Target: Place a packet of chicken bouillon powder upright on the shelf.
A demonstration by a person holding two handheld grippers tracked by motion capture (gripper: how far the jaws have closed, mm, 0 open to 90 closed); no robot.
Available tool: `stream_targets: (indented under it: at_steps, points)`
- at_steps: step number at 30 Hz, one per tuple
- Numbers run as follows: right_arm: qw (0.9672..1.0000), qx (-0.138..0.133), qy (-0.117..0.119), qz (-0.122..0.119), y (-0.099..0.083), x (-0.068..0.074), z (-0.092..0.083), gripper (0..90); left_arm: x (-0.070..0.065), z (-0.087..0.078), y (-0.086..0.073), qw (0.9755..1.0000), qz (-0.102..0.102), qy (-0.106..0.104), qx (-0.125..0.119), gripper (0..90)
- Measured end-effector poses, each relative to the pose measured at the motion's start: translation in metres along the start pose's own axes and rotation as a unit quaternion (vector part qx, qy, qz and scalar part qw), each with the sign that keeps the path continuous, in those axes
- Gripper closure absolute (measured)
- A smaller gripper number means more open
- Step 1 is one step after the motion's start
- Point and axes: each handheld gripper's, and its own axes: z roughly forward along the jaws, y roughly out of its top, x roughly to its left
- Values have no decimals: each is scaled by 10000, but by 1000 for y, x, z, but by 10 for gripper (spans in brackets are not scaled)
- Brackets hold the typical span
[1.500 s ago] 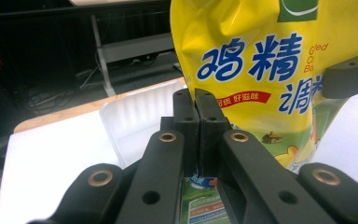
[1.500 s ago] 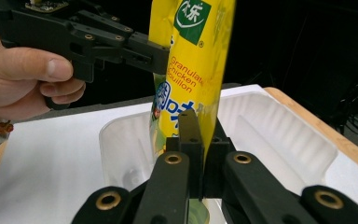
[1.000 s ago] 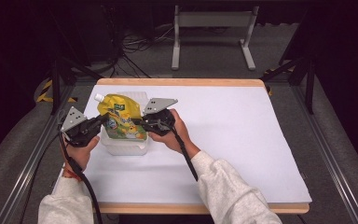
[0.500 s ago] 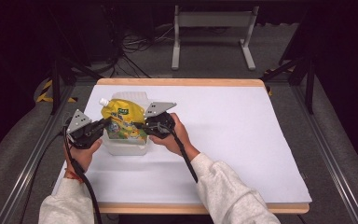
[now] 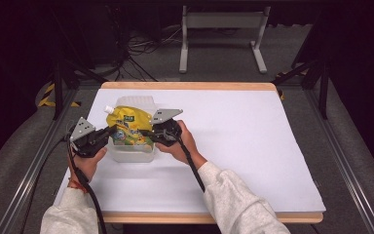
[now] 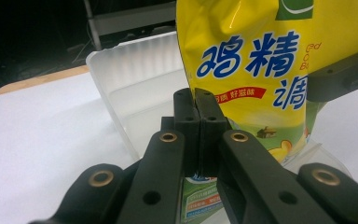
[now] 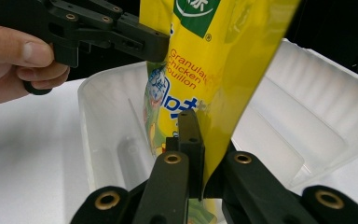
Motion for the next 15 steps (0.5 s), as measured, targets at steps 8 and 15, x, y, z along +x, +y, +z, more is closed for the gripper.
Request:
stream_targets:
  at_steps: [8, 15]
  points:
    - [9999, 100, -54, -27, -4, 0, 0, 881, -1, -1, 0, 10000, 35, 12, 8, 890]
    - [9998, 143, -112, -70, -5, -1, -6, 861, -1, -2, 0, 10000, 44, 44, 11, 886]
